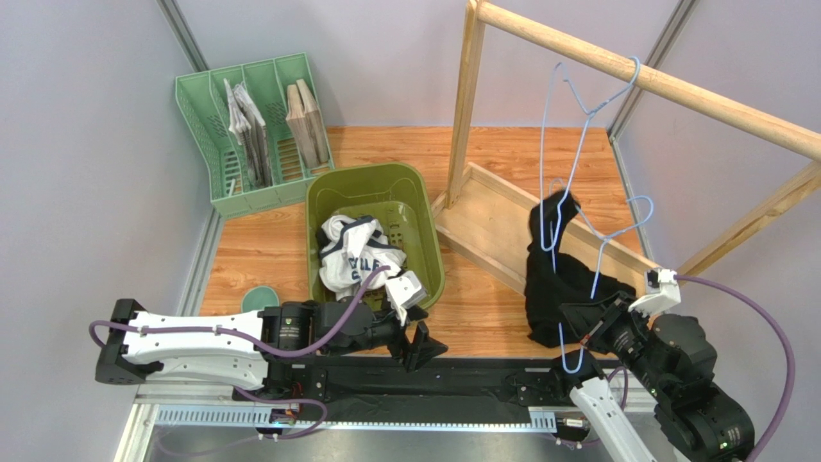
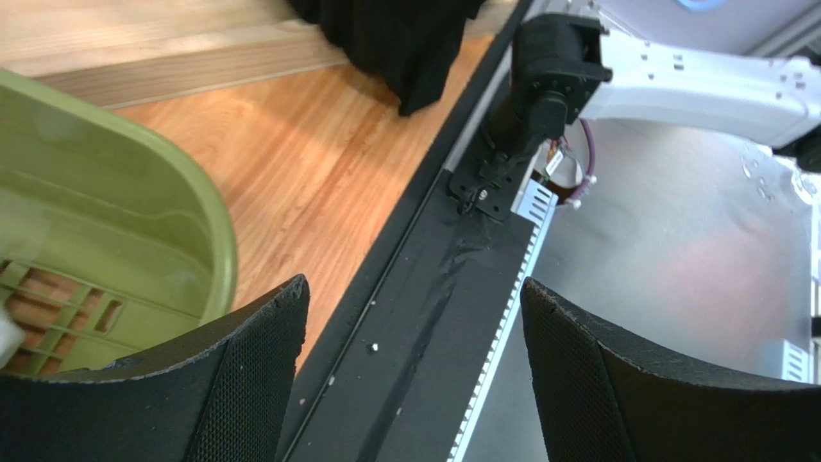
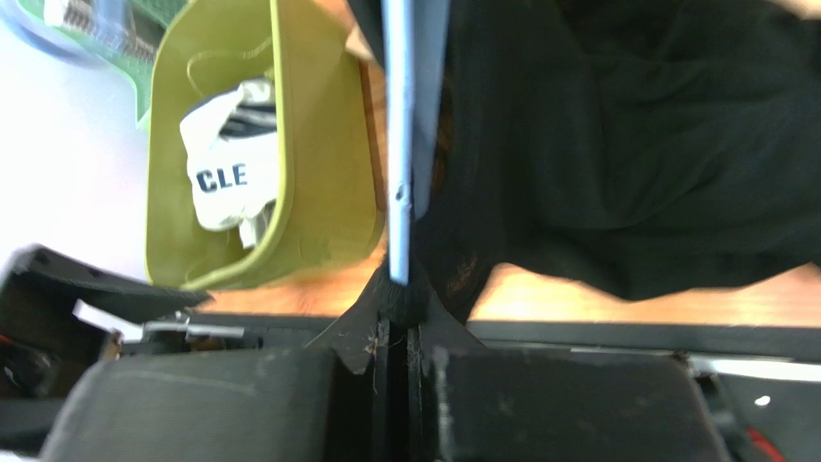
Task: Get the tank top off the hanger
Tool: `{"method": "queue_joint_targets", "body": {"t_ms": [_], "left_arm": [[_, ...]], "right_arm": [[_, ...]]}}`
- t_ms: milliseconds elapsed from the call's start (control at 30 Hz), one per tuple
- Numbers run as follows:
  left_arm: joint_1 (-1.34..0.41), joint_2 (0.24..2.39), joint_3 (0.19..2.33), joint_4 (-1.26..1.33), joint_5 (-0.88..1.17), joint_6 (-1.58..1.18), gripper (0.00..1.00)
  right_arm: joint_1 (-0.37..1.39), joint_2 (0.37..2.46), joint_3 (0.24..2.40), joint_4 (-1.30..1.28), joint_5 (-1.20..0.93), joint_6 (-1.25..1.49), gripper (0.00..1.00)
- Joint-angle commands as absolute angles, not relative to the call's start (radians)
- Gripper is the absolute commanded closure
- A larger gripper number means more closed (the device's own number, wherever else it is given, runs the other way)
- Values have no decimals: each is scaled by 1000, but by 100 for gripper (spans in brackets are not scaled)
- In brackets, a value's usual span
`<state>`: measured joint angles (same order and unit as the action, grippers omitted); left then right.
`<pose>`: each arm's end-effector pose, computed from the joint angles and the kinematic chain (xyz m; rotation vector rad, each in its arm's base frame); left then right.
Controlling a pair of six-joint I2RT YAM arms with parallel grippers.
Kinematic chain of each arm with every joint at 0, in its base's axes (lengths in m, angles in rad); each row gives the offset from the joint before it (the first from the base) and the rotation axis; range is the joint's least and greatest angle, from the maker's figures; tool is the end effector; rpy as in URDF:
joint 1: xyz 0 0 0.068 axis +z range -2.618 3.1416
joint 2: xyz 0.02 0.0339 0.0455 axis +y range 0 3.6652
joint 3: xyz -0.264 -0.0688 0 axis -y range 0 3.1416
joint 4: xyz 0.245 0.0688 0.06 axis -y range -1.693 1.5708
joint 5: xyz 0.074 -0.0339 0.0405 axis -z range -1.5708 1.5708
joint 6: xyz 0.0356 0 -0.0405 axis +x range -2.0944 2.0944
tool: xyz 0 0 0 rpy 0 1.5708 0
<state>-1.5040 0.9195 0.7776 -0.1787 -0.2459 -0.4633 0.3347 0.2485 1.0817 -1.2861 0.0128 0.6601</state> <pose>0.0229 -0.2129 0.3140 0.8529 1.8528 -1.0815 -0.0159 -0.0060 0.3521 0.3449 2.0500 0.6087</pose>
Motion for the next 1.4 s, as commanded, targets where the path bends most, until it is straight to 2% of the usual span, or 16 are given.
{"method": "queue_joint_targets", "body": {"t_ms": [0,267,400,433,500,600,833,933,1133,1267,1367], "left_arm": [[-1506,864,816,-212,-330,-482,15],[-1505,873,816,-210,-318,-485,15],[-1505,884,836,-224,-313,-492,14],[-1503,884,841,-227,-311,-520,9],[-1473,879,845,-206,-237,-551,9],[-1448,877,841,-151,-152,-558,9],[-1402,1032,1008,-280,-193,-480,8],[-1353,1123,1103,-385,-228,-526,12],[-1345,1207,1112,-246,-245,-450,15],[-1344,1340,1230,-291,-339,-384,19],[-1324,1426,1300,-323,-382,-365,29]], "right_arm": [[333,178,1075,-1242,-19,712,100],[333,146,1164,-1224,72,733,100],[331,135,1140,-1275,66,755,100],[334,123,1129,-1279,63,759,100],[334,77,1089,-1296,45,778,100],[333,17,1002,-1283,-30,827,100],[333,11,777,-1142,-360,864,100],[333,21,747,-1082,-457,865,100],[333,44,741,-1066,-524,819,100],[334,40,730,-1058,-546,821,100],[333,25,733,-1077,-548,818,100]]}}
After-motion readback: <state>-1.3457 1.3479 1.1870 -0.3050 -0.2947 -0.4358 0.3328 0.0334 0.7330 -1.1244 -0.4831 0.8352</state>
